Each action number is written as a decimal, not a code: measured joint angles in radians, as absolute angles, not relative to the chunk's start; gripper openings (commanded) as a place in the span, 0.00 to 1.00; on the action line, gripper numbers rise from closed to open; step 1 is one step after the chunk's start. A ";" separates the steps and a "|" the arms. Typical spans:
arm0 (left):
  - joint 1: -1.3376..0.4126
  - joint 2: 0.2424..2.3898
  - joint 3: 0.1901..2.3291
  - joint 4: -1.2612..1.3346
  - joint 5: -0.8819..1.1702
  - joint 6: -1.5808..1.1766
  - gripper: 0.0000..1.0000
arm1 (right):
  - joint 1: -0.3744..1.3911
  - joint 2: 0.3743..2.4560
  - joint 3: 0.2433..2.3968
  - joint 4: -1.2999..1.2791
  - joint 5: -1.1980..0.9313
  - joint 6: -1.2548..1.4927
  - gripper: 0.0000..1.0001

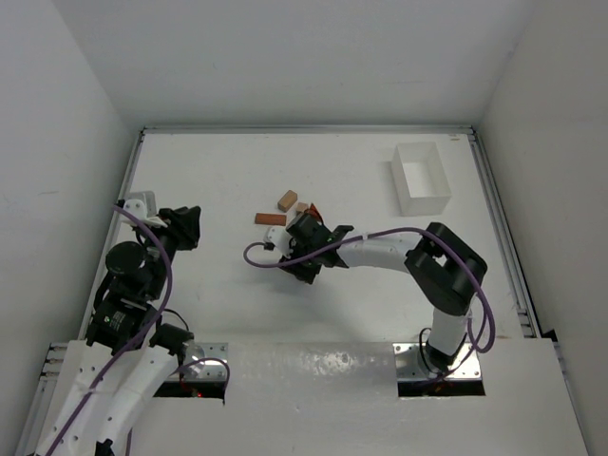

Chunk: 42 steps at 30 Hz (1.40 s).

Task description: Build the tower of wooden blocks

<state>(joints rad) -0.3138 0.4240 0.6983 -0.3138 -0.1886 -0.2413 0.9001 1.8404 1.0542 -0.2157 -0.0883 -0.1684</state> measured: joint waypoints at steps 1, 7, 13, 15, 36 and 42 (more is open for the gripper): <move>-0.312 0.424 0.698 -0.313 -0.189 -0.241 0.28 | 0.900 1.832 1.048 -0.220 -0.081 -0.169 0.48; -0.312 0.427 0.698 -0.311 -0.189 -0.241 0.28 | 0.900 1.680 0.954 -0.176 -0.065 -0.085 0.00; -0.312 0.427 0.698 -0.311 -0.186 -0.241 0.28 | 0.902 1.565 0.835 -0.073 -0.185 0.080 0.00; -0.312 0.427 0.698 -0.311 -0.186 -0.241 0.28 | 0.904 1.581 0.818 -0.060 -0.208 0.111 0.00; -0.312 0.427 0.698 -0.311 -0.178 -0.241 0.28 | 0.828 1.763 0.853 -0.015 -0.075 0.184 0.00; -0.312 0.427 0.698 -0.311 -0.178 -0.241 0.28 | 0.820 1.763 0.862 -0.018 -0.065 0.183 0.00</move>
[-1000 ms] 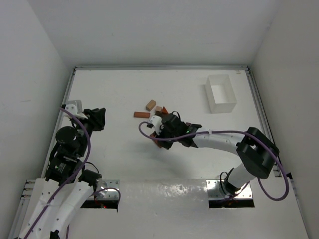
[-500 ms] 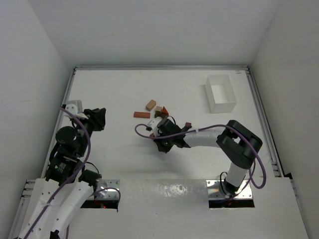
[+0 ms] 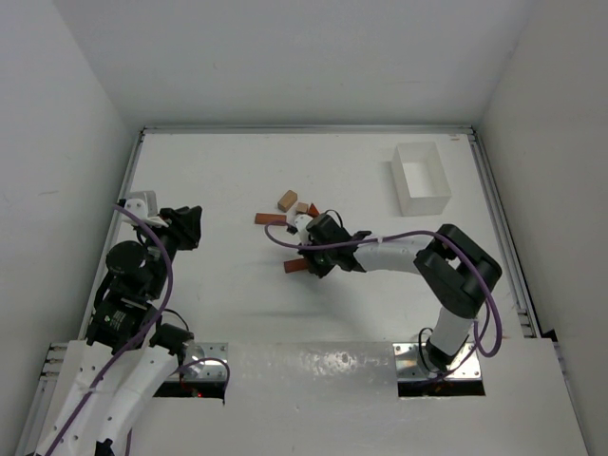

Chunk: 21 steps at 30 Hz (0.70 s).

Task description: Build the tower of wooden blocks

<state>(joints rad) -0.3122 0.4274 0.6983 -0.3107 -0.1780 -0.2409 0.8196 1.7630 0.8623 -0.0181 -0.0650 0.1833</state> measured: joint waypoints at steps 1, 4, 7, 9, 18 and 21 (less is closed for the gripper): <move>-0.312 0.427 0.698 -0.311 -0.178 -0.241 0.28 | 0.820 1.763 0.867 -0.020 -0.075 0.184 0.01; -0.312 0.428 0.698 -0.311 -0.178 -0.241 0.28 | 0.820 1.758 0.886 -0.035 -0.120 0.195 0.03; -0.312 0.428 0.698 -0.311 -0.176 -0.241 0.28 | 0.820 1.734 0.907 -0.057 -0.166 0.212 0.05; -0.312 0.428 0.698 -0.311 -0.174 -0.241 0.28 | 0.820 1.728 0.948 -0.071 -0.181 0.217 0.05; -0.312 0.423 0.698 -0.310 -0.176 -0.241 0.29 | 0.803 2.031 1.450 -0.120 -0.128 0.187 0.53; -0.312 0.422 0.698 -0.311 -0.175 -0.241 0.29 | 0.795 2.150 1.591 -0.167 -0.084 0.172 0.66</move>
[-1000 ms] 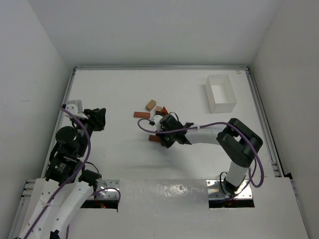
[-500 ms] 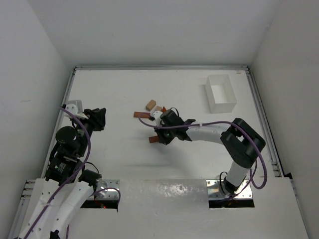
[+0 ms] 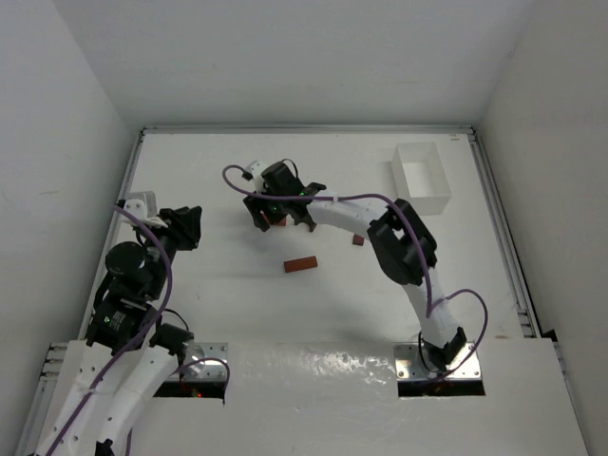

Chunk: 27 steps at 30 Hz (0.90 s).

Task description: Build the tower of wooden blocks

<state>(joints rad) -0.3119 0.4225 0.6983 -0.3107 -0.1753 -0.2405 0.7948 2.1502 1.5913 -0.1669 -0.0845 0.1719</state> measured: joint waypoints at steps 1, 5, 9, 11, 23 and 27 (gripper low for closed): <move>-0.312 0.422 0.698 -0.310 -0.176 -0.241 0.29 | 0.794 2.190 1.641 -0.183 -0.072 0.162 0.67; -0.312 0.422 0.698 -0.310 -0.175 -0.241 0.29 | 0.787 2.345 1.857 -0.267 -0.037 0.131 0.67; -0.312 0.422 0.698 -0.310 -0.175 -0.241 0.29 | 0.785 2.471 2.035 -0.310 -0.025 0.122 0.69; -0.312 0.422 0.698 -0.310 -0.175 -0.241 0.29 | 0.785 2.503 2.067 -0.322 -0.021 0.120 0.69; -0.305 0.422 0.698 -0.310 -0.171 -0.241 0.29 | 0.785 2.378 1.766 -0.190 -0.008 0.100 0.36; -0.305 0.423 0.698 -0.310 -0.167 -0.241 0.29 | 0.785 2.270 1.582 -0.132 -0.022 0.080 0.36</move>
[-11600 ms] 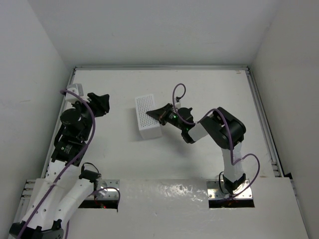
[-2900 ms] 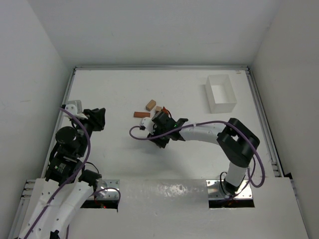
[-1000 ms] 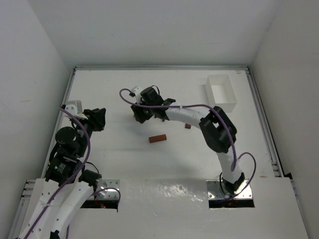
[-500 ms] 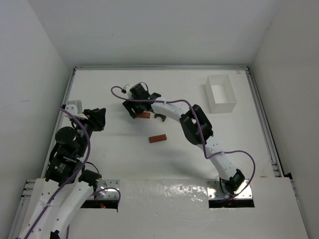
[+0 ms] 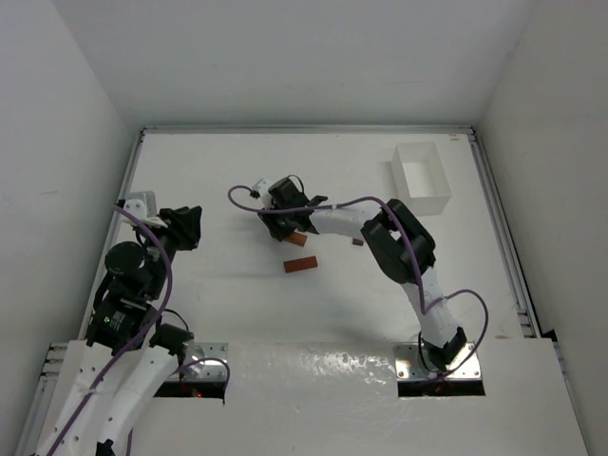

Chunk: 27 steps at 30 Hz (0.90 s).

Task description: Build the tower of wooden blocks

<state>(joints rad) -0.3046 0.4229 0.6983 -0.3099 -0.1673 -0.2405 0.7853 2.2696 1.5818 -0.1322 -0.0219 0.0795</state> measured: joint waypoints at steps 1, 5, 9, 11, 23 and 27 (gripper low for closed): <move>-0.305 0.423 0.698 -0.310 -0.166 -0.241 0.29 | 0.785 2.237 1.530 -0.120 -0.029 0.073 0.36; -0.300 0.423 0.698 -0.310 -0.162 -0.241 0.29 | 0.785 2.136 1.380 -0.107 -0.037 0.042 0.36; -0.299 0.422 0.698 -0.310 -0.159 -0.241 0.29 | 0.785 2.083 1.308 -0.107 -0.039 -0.009 0.35; -0.299 0.422 0.698 -0.310 -0.159 -0.241 0.29 | 0.780 2.080 1.303 -0.105 -0.046 -0.030 0.33; -0.299 0.423 0.698 -0.310 -0.155 -0.241 0.29 | 0.698 1.968 1.143 -0.088 -0.038 -0.060 0.39; -0.299 0.423 0.698 -0.309 -0.153 -0.241 0.29 | 0.669 1.911 1.074 -0.082 -0.014 -0.031 0.64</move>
